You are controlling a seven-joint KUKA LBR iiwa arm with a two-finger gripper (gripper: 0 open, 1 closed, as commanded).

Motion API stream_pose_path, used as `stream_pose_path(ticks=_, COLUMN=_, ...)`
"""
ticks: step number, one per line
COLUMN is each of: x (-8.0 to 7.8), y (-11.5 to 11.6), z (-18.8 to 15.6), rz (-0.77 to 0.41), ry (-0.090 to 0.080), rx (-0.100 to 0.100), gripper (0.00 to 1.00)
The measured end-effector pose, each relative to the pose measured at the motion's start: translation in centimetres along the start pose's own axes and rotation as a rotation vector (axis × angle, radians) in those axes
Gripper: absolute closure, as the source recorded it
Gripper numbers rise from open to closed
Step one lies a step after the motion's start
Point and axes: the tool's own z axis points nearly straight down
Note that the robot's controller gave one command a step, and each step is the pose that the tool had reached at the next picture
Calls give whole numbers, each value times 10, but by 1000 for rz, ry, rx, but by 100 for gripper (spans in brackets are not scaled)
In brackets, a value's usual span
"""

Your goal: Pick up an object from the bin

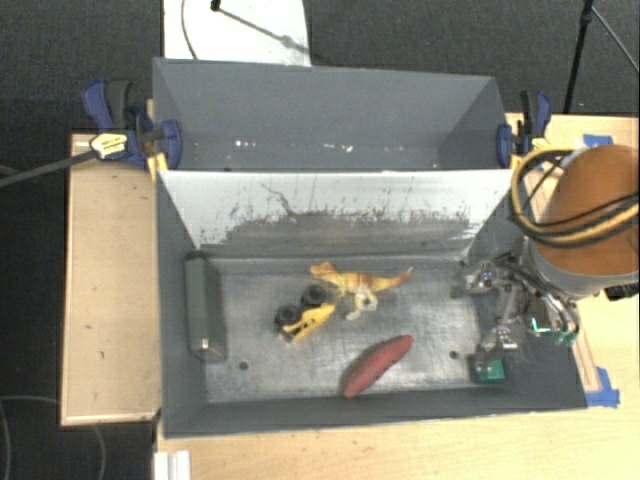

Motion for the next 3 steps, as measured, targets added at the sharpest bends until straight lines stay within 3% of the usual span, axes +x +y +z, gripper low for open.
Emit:
stream_pose_path(ticks=1, x=-2, y=0, z=-3, rz=-3, ry=-8, rx=1, gripper=0)
stream_pose_path(ticks=3, x=-27, y=49, z=10, rz=-309, ry=-8, rx=0, gripper=0)
